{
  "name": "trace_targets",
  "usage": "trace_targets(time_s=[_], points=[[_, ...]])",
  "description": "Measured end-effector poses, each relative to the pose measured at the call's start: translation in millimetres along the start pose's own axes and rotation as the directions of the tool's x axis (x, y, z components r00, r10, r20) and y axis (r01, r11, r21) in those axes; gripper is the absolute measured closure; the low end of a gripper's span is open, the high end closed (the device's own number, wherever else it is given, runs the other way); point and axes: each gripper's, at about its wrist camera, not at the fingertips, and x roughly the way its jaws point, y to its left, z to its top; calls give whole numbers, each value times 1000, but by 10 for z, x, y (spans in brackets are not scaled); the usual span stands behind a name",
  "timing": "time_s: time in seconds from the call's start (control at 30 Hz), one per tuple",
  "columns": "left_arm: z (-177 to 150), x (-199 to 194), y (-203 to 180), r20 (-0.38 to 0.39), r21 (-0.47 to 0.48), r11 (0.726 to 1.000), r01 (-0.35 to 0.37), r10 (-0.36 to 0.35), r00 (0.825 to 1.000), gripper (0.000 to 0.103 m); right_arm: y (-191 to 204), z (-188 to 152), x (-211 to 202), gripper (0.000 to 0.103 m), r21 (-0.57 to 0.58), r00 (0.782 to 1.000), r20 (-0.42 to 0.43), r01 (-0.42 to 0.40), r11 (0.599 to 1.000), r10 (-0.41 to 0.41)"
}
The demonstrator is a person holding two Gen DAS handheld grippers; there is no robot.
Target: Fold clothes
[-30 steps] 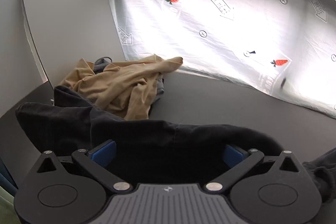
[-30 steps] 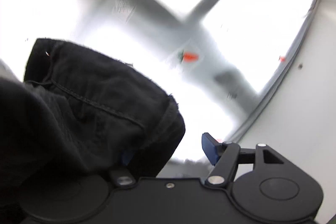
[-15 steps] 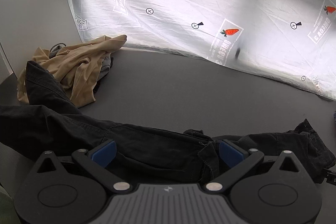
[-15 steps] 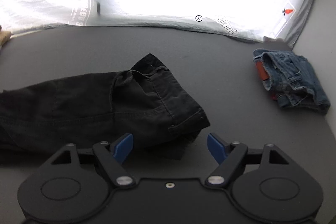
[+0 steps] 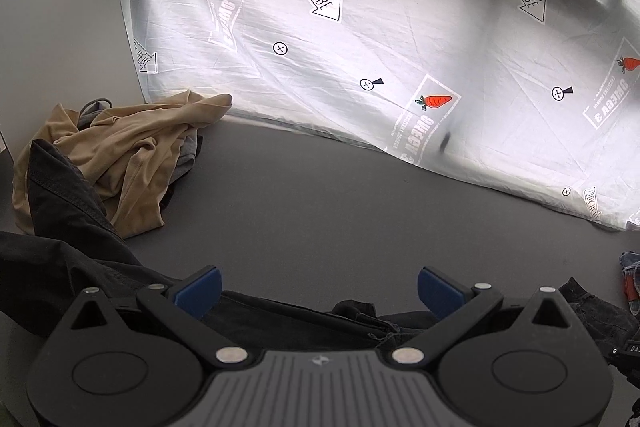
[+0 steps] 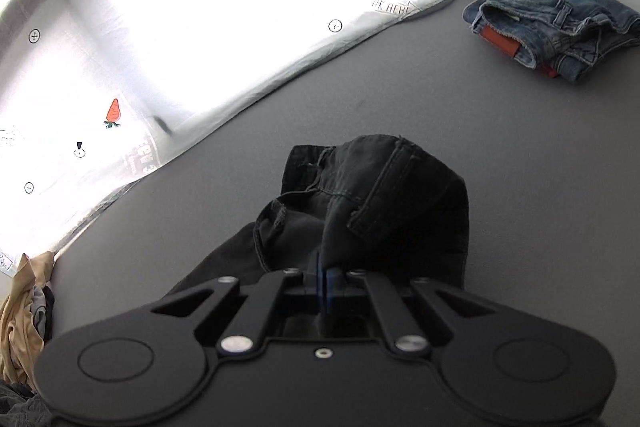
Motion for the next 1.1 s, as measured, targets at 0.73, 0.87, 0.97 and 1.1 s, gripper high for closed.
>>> trace_targets(time_s=[0.73,0.87,0.97,1.1], points=[[-147,183,-59,-75,-28,999,16,-18,997,0,9,-35,-855,86,-391,936,-71,292,873,-345],[-99,199,6,-49,-58,998,-6,3,999,0,-20,294,-825,70,-310,921,-245,222,924,-303],[-70,306,1,-65,-70,998,-8,3,998,0,-30,523,-962,60,-245,931,-302,134,960,-207],[-46,472,-99,-92,-58,998,28,-34,995,0,105,714,-1321,46,-277,970,-125,169,946,-210]])
